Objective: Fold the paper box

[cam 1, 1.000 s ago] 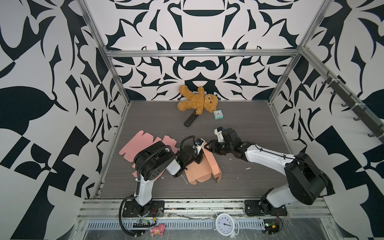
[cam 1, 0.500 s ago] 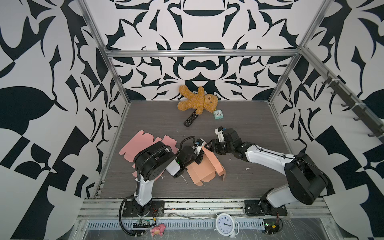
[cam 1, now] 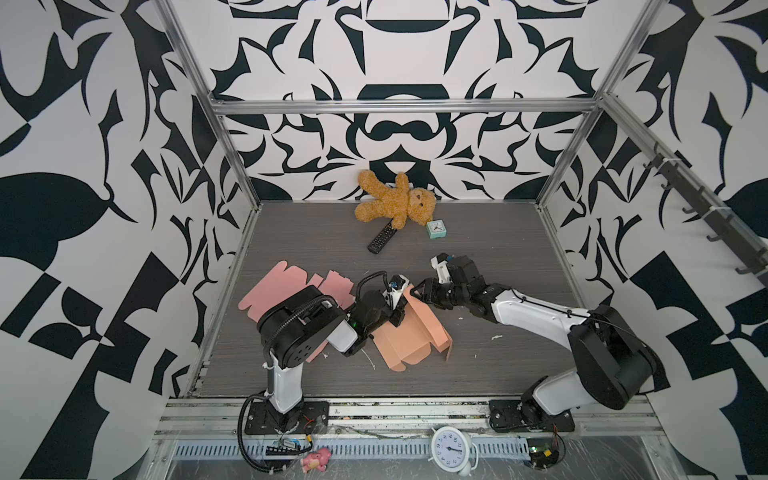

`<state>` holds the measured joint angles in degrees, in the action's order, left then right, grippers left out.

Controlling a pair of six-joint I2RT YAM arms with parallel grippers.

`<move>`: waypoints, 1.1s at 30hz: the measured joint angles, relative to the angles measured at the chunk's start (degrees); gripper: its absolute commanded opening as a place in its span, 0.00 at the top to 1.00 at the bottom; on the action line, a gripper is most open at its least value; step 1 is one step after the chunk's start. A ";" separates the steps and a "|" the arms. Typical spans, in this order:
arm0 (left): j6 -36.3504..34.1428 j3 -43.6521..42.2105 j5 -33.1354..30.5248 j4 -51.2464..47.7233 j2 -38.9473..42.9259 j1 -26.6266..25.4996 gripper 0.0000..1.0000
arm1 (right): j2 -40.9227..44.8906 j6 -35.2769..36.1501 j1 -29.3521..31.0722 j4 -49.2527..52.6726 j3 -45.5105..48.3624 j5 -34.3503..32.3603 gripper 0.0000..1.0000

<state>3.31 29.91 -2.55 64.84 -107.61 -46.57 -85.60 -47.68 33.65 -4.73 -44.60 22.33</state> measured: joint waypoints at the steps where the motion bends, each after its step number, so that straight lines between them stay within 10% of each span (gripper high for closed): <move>1: 0.00 0.02 0.00 -0.09 0.00 0.00 0.80 | 0.02 0.00 -0.09 0.09 0.00 0.04 0.56; 22: -0.15 -0.70 2.82 -3.85 3.72 -0.46 0.91 | 3.91 2.69 -1.18 6.16 -0.24 0.63 0.46; 33: 5.53 -2.67 1.62 -9.03 10.38 -1.42 0.93 | 20.39 9.20 -0.90 25.00 -4.44 -8.13 0.47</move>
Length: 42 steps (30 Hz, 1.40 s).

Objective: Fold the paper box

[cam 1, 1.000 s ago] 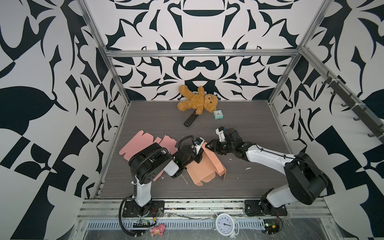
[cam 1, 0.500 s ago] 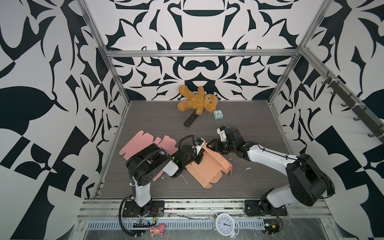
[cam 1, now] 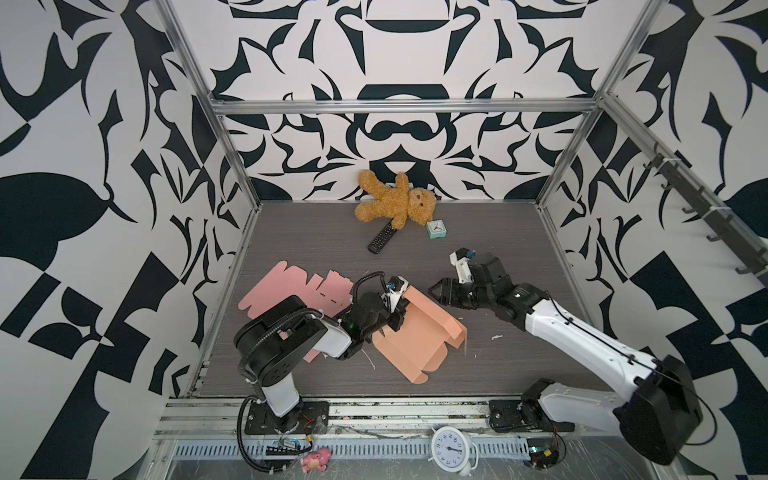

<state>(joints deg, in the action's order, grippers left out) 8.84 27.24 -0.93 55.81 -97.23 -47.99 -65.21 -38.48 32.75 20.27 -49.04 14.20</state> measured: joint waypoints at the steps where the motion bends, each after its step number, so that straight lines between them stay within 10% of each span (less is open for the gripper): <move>1: 1.33 0.00 -0.24 -1.79 1.20 0.02 0.92 | 2.27 0.68 0.13 1.97 -0.79 -1.40 0.49; 11: 15.54 5.31 -2.86 -26.71 12.74 0.00 0.96 | 9.18 5.66 11.82 20.96 -11.69 -19.17 0.72; 21: 22.36 8.52 -5.77 -43.89 19.43 0.00 0.97 | -1.90 7.08 25.83 30.14 -21.64 -39.21 0.84; 42: 24.63 8.52 -5.92 -51.25 26.01 0.00 0.97 | -9.84 6.99 27.36 27.08 -21.27 -45.18 0.87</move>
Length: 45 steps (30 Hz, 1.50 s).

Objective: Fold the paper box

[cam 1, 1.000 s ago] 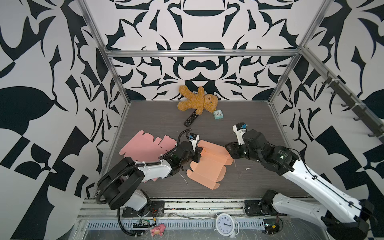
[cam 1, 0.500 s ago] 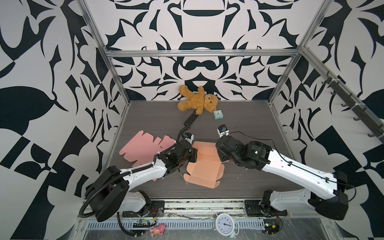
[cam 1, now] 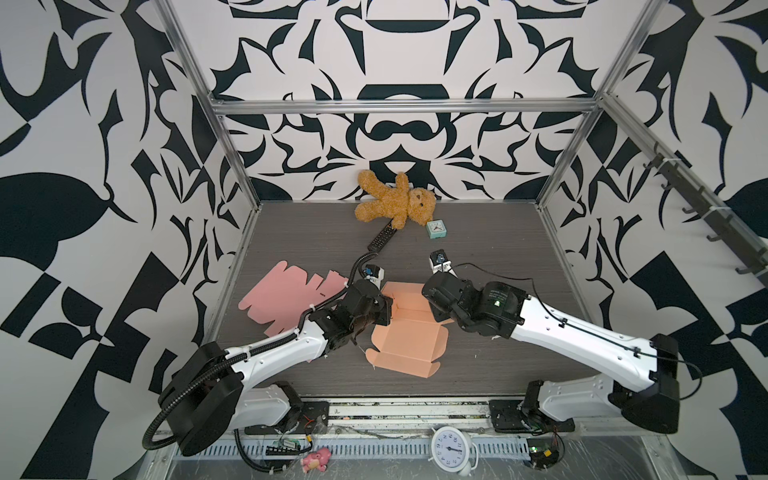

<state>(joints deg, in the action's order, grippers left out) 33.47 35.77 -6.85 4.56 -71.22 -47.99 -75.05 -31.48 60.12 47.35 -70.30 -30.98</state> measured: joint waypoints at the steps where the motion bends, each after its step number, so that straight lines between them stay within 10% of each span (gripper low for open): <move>1: 0.00 0.00 -0.02 -0.20 0.33 0.00 0.97 | 0.00 0.02 0.04 -0.57 0.22 0.35 0.86; 27: 0.50 0.02 7.37 -4.00 6.67 9.90 0.98 | 32.28 7.43 0.15 -24.26 27.12 7.48 0.85; 45: 3.76 0.02 11.41 -3.93 7.76 11.02 0.98 | 28.83 9.94 0.15 -38.47 33.46 8.81 0.86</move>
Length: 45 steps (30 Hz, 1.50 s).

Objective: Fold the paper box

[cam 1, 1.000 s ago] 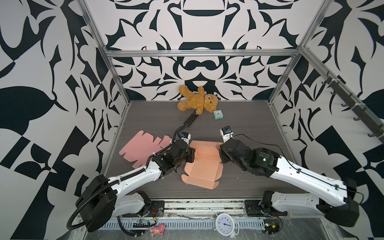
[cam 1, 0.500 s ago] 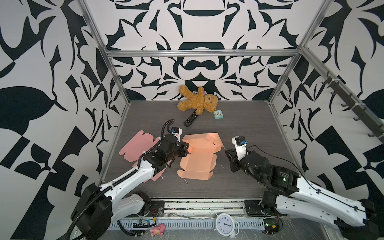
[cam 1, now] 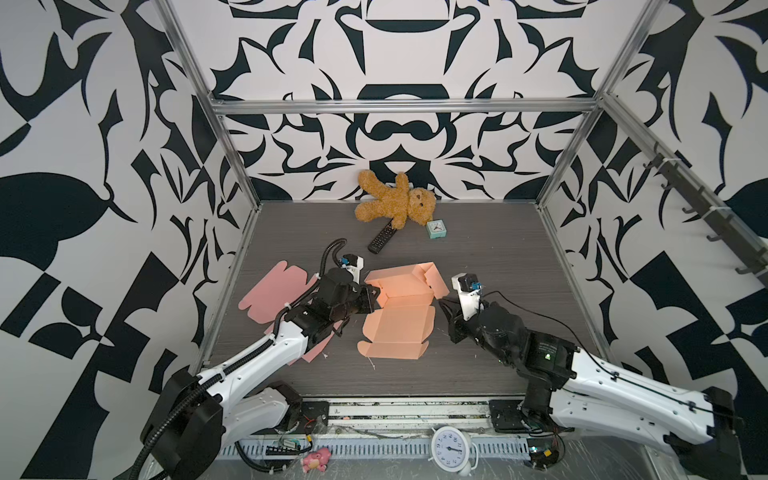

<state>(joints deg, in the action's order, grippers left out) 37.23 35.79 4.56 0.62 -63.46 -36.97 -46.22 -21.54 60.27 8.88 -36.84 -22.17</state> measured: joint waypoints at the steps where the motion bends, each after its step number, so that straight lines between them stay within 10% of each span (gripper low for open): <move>1: 0.13 0.00 0.02 0.00 0.09 0.00 0.98 | 0.00 0.07 0.00 -0.59 0.09 0.20 0.86; 33: -7.58 -0.22 11.72 -4.81 2.43 9.97 0.99 | 4.83 2.60 -0.37 11.23 -10.40 8.96 0.51; 45: -11.04 -0.22 15.93 -6.71 2.71 10.03 0.98 | -0.20 2.75 -12.09 10.19 -13.14 22.67 0.49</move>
<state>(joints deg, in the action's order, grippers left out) 26.20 35.57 20.49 -6.09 -60.75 -26.94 -46.41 -18.79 48.18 19.07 -49.98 0.49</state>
